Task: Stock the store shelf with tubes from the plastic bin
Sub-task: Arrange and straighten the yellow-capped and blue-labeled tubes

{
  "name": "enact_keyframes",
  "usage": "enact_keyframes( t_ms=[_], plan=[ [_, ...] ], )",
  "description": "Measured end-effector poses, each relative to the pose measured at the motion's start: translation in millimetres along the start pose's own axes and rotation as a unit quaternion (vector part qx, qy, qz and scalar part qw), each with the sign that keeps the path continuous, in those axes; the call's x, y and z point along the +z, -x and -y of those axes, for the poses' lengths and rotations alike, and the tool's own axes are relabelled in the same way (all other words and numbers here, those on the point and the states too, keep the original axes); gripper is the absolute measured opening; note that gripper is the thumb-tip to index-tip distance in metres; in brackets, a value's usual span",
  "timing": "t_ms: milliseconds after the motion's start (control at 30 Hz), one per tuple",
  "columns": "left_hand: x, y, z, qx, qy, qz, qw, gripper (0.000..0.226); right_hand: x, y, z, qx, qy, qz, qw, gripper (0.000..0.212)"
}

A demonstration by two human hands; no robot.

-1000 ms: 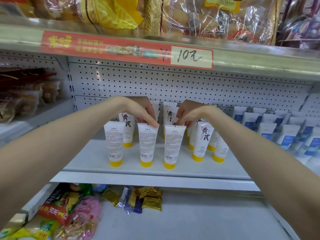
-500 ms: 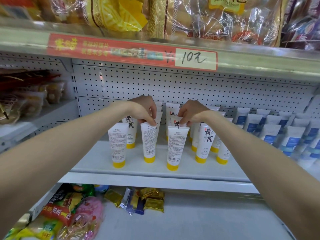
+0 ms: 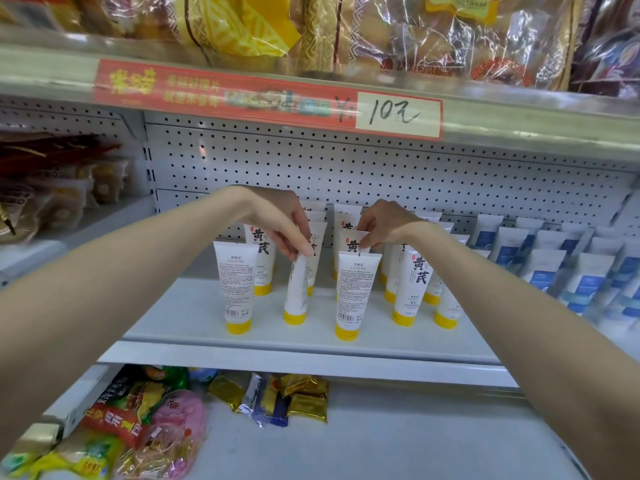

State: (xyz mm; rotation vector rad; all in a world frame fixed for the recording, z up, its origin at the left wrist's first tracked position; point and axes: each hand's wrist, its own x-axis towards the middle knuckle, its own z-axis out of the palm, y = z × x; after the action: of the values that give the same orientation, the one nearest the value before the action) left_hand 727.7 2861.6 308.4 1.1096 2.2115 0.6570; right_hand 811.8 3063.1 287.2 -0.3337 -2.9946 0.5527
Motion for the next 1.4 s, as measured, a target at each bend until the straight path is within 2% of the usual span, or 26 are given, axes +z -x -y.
enact_keyframes(
  t_ms=[100, 200, 333, 400, 533, 633, 867, 1167, 1400],
  plan=[
    [-2.7, 1.4, 1.5, -0.005, -0.009, 0.005, 1.0, 0.046, 0.9, -0.1, -0.6, 0.0, -0.001, -0.003, 1.0, 0.022],
    [-2.5, -1.8, 5.0, -0.01, -0.023, -0.023, 0.999, 0.046, 0.7, 0.7, -0.8, 0.0, -0.001, -0.002, 1.0, 0.024],
    [1.5, -7.3, 4.2, 0.001, -0.16, -0.099, 0.982, 0.025, 1.0, 1.1, -0.5, 0.003, 0.0, -0.003, 1.0, 0.024],
    [2.3, -7.2, 2.6, 0.009, -0.198, -0.116, 0.973, 0.023, 1.7, 0.9, -0.1, 0.006, 0.007, -0.006, 1.0, 0.025],
    [5.4, -8.8, 3.1, 0.02, -0.197, -0.078, 0.977, 0.023, 4.9, -0.4, 0.3, 0.014, 0.009, -0.007, 1.0, 0.035],
    [10.0, -10.4, 4.0, 0.016, -0.197, -0.038, 0.98, 0.02, 4.5, 0.1, 0.5, 0.007, 0.009, -0.014, 1.0, 0.029],
    [10.7, -15.4, 7.9, 0.027, -0.205, -0.076, 0.975, 0.012, 6.7, -2.4, 0.9, -0.011, 0.012, -0.036, 0.999, 0.023],
    [8.6, -17.4, 12.9, 0.015, -0.19, -0.065, 0.98, 0.025, 8.6, -8.2, 0.4, -0.015, 0.016, -0.05, 0.999, 0.026],
    [10.7, -14.9, 10.2, 0.019, -0.192, -0.07, 0.979, 0.022, 8.6, -10.4, -1.9, -0.014, 0.013, -0.038, 0.999, 0.025]
  ],
)
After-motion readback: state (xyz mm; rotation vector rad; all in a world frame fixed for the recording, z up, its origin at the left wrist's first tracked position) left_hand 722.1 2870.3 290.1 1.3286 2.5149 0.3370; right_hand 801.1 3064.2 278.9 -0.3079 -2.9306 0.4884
